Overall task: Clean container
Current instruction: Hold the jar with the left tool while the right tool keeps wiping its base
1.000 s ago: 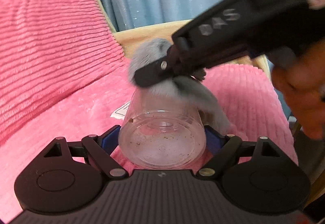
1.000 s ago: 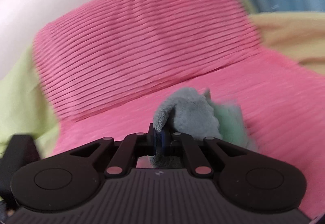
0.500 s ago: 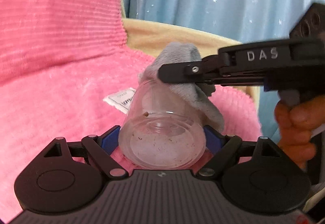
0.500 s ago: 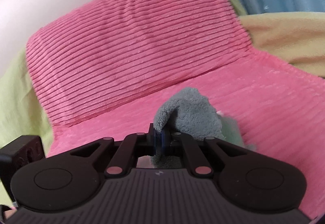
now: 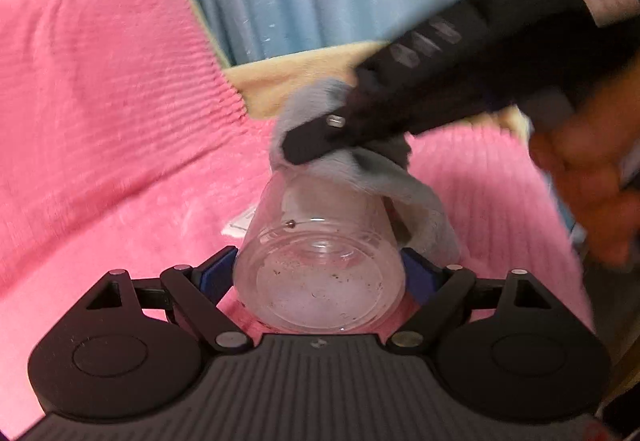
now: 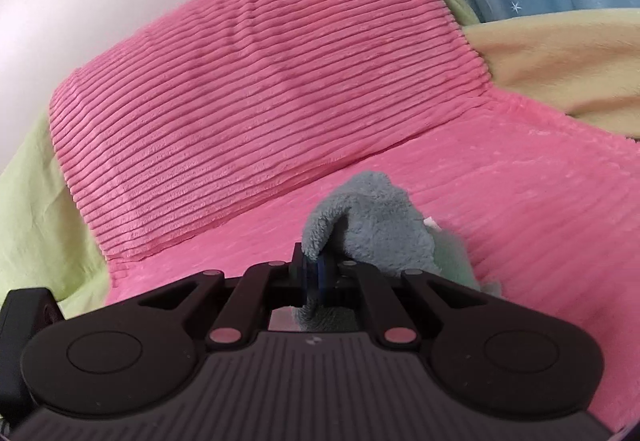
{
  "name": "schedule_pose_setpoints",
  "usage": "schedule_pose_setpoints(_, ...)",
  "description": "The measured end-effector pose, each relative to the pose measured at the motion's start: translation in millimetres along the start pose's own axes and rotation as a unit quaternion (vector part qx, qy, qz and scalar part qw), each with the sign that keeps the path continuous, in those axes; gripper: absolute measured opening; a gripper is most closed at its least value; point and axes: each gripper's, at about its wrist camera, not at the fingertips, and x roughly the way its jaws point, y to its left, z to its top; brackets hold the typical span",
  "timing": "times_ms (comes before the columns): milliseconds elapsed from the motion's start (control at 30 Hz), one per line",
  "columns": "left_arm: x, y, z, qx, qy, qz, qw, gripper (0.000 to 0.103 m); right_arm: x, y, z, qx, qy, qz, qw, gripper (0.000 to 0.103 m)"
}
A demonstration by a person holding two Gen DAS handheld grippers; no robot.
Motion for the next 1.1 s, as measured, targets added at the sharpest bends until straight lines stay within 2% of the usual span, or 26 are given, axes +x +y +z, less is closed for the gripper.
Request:
schedule_pose_setpoints(100, -2, 16, -2, -0.075, 0.003, -0.031, 0.9967, 0.086, 1, 0, 0, 0.001, -0.001, -0.001, 1.0, 0.003)
schedule_pose_setpoints(233, 2, 25, -4, -0.122, 0.013, -0.051, 0.9911, 0.086, 2, 1, -1, 0.003, -0.003, -0.002, 1.0, 0.003)
schedule_pose_setpoints(300, 2, 22, -4, -0.105, 0.011, -0.042, 0.9935, 0.086, 3, 1, -1, 0.004, -0.004, -0.003, 1.0, 0.003)
schedule_pose_setpoints(400, 2, 2, -1, -0.003, 0.01, 0.014, 0.9998, 0.085, 4, 2, -1, 0.005, -0.003, 0.001, 1.0, 0.003)
schedule_pose_setpoints(500, 2, -18, -4, 0.077, 0.012, 0.042, 0.9961, 0.085, 3, 9, -5, 0.003, 0.019, 0.049, 0.999, 0.003)
schedule_pose_setpoints(600, 4, -27, -6, 0.109, 0.013, 0.051, 0.9927, 0.085, -10, 0, -5, -0.003, 0.027, 0.061, 0.998, 0.003)
schedule_pose_setpoints(667, 5, -28, -6, 0.108, 0.012, 0.05, 0.9928, 0.086, -9, -2, -4, -0.001, 0.022, 0.053, 0.998, 0.003)
schedule_pose_setpoints(767, 1, -25, -8, 0.094, 0.013, 0.046, 0.9944, 0.086, -10, -5, -2, -0.011, -0.002, -0.001, 1.0, 0.003)
schedule_pose_setpoints(933, 4, -18, -4, 0.067, 0.016, 0.04, 0.9968, 0.086, -10, -13, -1, 0.006, -0.018, -0.026, 0.999, 0.003)
schedule_pose_setpoints(1100, 6, -14, -4, 0.043, 0.023, 0.031, 0.9983, 0.087, -9, -10, -2, -0.004, -0.019, -0.031, 0.999, 0.003)
